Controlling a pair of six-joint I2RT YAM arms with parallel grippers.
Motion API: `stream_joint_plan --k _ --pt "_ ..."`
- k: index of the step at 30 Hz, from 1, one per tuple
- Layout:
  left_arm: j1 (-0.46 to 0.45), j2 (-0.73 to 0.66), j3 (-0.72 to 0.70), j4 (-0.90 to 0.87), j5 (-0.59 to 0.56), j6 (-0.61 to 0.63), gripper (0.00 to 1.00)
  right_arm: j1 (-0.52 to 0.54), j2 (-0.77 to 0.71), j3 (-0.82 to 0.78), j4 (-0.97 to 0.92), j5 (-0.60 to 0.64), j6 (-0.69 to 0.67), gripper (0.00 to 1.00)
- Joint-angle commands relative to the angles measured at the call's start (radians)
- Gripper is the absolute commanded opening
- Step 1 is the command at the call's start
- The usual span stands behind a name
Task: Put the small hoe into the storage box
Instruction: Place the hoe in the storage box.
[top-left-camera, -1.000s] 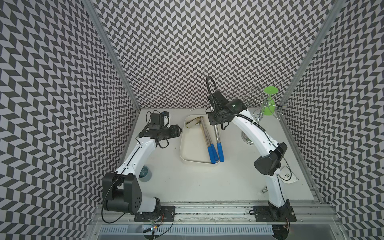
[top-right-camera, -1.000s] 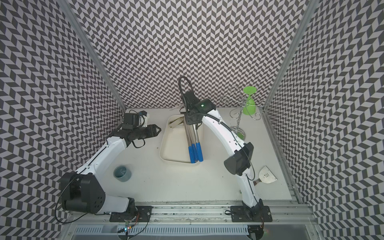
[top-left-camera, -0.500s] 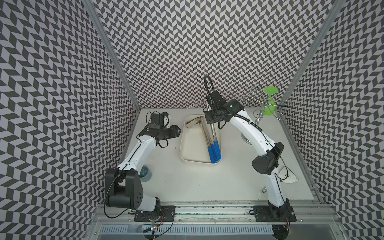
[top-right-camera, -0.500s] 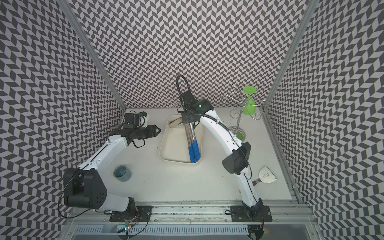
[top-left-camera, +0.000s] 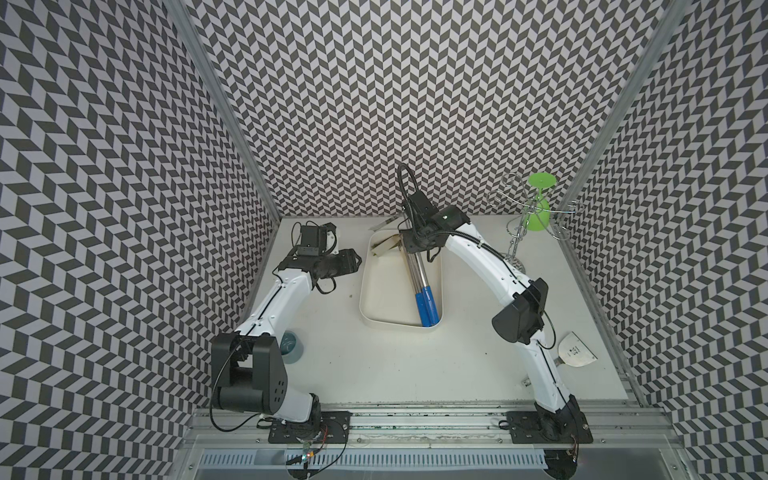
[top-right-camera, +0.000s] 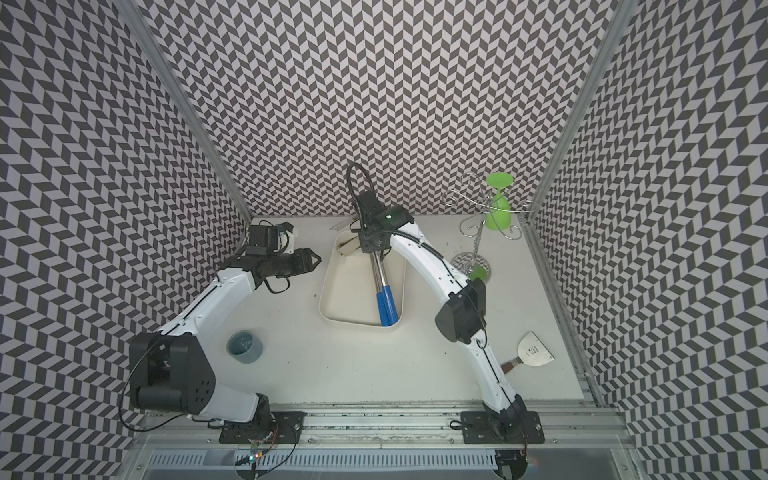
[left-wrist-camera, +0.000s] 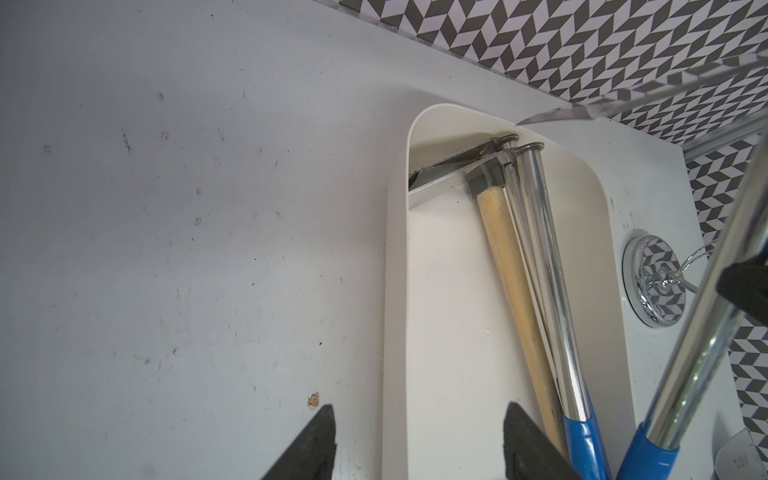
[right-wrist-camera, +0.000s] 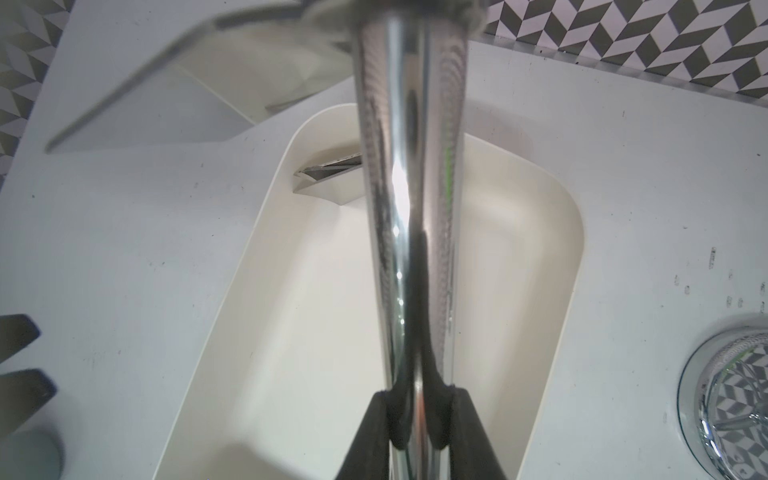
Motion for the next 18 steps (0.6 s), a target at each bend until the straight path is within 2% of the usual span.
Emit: stream_joint_plan --k 1,11,18 --pt "0.014 0.01 0.027 0.007 0.014 0.014 0.65 -0.005 0.023 0.039 0.0 0.012 0.003 0.0" --pt "0.038 0.021 0.022 0.006 0.026 0.033 0.65 -0.082 0.089 0.058 0.092 0.01 0.021 0.0" --pt "0.047 0.041 0.033 0.007 0.036 0.041 0.65 -0.09 0.135 0.067 0.196 -0.028 0.034 0.0"
